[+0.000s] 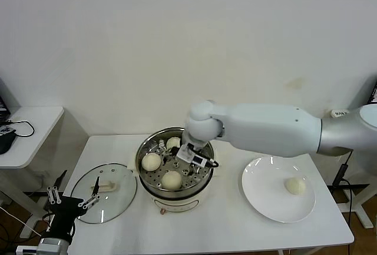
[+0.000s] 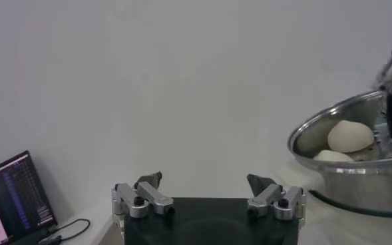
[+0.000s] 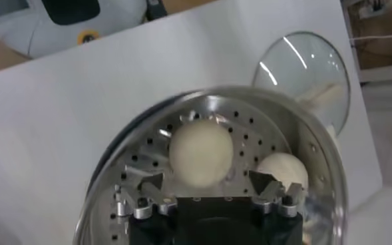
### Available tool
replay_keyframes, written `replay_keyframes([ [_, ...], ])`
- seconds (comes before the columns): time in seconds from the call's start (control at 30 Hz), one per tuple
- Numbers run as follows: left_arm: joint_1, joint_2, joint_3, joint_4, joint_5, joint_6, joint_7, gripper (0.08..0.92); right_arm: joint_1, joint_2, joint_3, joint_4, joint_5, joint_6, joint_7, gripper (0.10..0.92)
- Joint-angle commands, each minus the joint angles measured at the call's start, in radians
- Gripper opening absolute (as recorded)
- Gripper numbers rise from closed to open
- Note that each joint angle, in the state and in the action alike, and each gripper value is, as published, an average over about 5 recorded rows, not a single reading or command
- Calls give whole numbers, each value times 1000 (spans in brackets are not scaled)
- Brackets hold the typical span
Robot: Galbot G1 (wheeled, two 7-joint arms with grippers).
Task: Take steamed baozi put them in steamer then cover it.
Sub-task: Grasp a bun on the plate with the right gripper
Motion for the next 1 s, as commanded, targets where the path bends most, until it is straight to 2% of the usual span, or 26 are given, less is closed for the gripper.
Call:
replay_keyframes([
  [0.03,1,10,0,2,-1,0,1,823,59,-162,104,15,104,-157,4,821],
  [0.17,0,20,6,4,0,-1,1,823,79,-305,140,63,203,-340,-19,823],
  [0.4,-14,42,38,11,5,-1,1,823,59,-628,116,184,202,-424,-40,823],
  [0.57,-30,61,57,21,5,-1,1,823,-47,-792,115,235,106,-406,-29,823],
  [0.7,-35,67,67,26,6,-1,2,823,-199,-884,200,212,-2,-359,-9,823],
  [1.0,-30,74,65,30,7,1,3,823,-503,-944,343,92,-133,-294,14,823],
])
